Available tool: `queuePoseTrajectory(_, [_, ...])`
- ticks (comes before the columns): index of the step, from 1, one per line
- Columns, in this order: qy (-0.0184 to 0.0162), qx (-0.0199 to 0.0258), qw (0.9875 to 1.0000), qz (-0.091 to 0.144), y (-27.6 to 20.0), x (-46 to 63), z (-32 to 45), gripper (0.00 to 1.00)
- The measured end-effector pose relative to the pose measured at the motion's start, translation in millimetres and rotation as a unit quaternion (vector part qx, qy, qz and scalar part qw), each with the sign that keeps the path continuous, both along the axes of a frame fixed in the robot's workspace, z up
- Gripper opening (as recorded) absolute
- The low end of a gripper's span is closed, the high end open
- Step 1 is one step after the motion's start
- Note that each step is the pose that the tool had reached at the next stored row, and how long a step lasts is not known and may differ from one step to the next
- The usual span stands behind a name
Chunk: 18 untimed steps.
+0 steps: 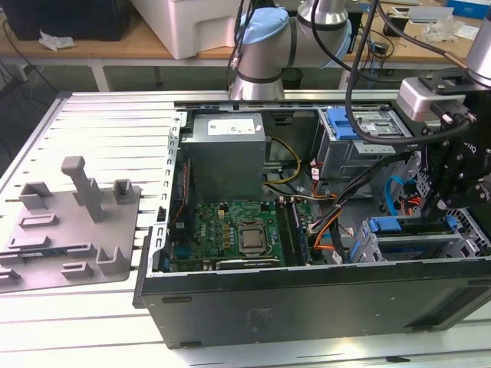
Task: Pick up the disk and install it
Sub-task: 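Insert the first disk wire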
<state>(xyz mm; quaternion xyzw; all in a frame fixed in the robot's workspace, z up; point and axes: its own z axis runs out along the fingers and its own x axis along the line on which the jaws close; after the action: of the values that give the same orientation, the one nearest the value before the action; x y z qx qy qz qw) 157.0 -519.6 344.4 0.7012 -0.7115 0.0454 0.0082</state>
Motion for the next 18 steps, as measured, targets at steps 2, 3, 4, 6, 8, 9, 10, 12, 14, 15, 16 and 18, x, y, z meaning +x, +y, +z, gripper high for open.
queuePoseTrajectory(2, [0.0000,0.0000,1.0000,0.000,0.0,0.0,-0.3,0.16])
queuePoseTrajectory(3, [0.0000,0.0000,1.0000,0.000,0.0,0.0,-0.5,0.16])
queuePoseTrajectory(4, [0.0000,0.0000,1.0000,0.000,0.0,0.0,-0.6,0.16])
queuePoseTrajectory(6, [0.0000,0.0000,1.0000,0.000,0.0,0.0,-1.0,0.16])
queuePoseTrajectory(8, [0.0000,0.0000,1.0000,0.000,0.0,0.0,-1.6,0.16])
queuePoseTrajectory(9, [0.0000,0.0000,1.0000,0.000,0.0,0.0,-1.8,0.16])
queuePoseTrajectory(10, [0.0000,0.0000,1.0000,0.000,0.0,0.0,-2.1,0.16])
queuePoseTrajectory(12, [0.0000,0.0000,1.0000,0.000,0.0,0.0,-2.9,0.16])
queuePoseTrajectory(14, [0.0000,0.0000,1.0000,0.000,0.0,0.0,-3.6,0.16])
queuePoseTrajectory(15, [0.0000,0.0000,1.0000,0.000,0.0,0.0,-3.9,0.16])
queuePoseTrajectory(16, [0.0000,0.0001,1.0000,0.000,0.0,0.0,-4.4,0.16])
queuePoseTrajectory(18, [0.0000,0.0000,1.0000,0.000,0.0,0.0,-5.2,0.16])
